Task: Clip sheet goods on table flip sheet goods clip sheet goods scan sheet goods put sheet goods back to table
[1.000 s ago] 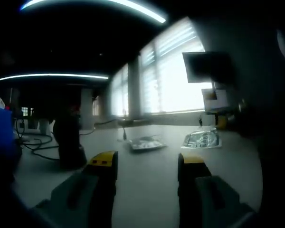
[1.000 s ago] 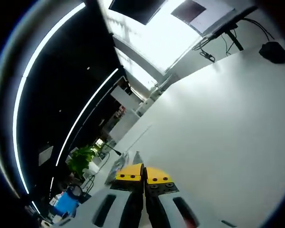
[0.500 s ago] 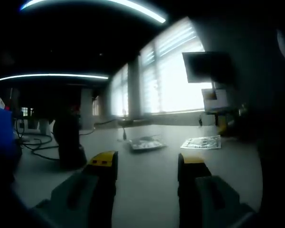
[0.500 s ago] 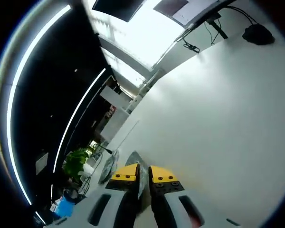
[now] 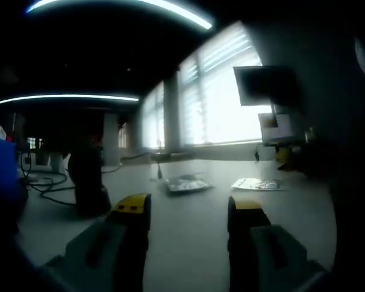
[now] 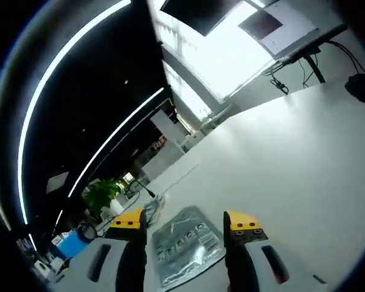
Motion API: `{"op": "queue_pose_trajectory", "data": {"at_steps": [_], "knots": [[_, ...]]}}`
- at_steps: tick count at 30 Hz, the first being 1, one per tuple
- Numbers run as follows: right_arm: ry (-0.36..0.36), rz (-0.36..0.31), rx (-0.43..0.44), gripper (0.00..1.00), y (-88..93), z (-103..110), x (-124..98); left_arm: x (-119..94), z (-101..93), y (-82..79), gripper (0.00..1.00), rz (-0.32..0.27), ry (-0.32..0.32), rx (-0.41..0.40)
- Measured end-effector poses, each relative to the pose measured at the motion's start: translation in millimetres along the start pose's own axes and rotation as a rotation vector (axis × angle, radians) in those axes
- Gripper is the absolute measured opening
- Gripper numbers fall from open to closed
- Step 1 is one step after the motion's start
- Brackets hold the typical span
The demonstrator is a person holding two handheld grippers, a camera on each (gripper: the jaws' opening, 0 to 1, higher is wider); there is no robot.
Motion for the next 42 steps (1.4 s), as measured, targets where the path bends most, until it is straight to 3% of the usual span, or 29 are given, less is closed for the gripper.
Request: {"op": "queue_pose_trajectory", "data": {"at_steps": [8, 20, 23, 26, 29, 32, 35, 42], "knots": [[-0.100, 0.084, -0.232, 0.55, -1.2, 25, 9, 0, -0.5, 0.1, 0.44, 0.000, 0.004, 0.000], [-0.239, 0.262, -0.593, 0.59, -30.7, 34, 27, 0, -0.3, 0.1, 0.44, -0.001, 0.004, -0.001], [-0.291, 0.341, -0.660, 0.58, -30.3, 36, 30, 0, -0.3, 0.3, 0.44, 0.000, 0.005, -0.001], [-0.372, 0.423, -0.782, 0.58, -26.6, 41, 34, 0, -0.3, 0.4, 0.44, 0.000, 0.006, -0.001], [-0.450, 0.450, -0.847, 0.58, -22.0, 46, 37, 0, 0.1, 0.4, 0.44, -0.001, 0.005, -0.003], [-0.480, 0.507, -0.925, 0.60, -16.8, 41, 43, 0, 0.3, 0.4, 0.44, -0.001, 0.005, -0.003], [-0.494, 0.571, -0.946, 0.62, -10.9, 32, 51, 0, 0.2, 0.5, 0.44, -0.001, 0.007, -0.004], [-0.482, 0.627, -1.024, 0.62, -12.1, 8, 68, 0, 0.4, 0.5, 0.44, 0.000, 0.008, -0.006]]}}
Point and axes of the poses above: the point that each gripper's makers call its tool centre point, and the gripper's own axes: x roughly forward along the fingers, z roughly to its left, y roughly out of its underside, the point moved 8 cm from there along -x, roughly backward along the fingers, and after that the axes turned 8 degrees about z, right-handed, at the moved point
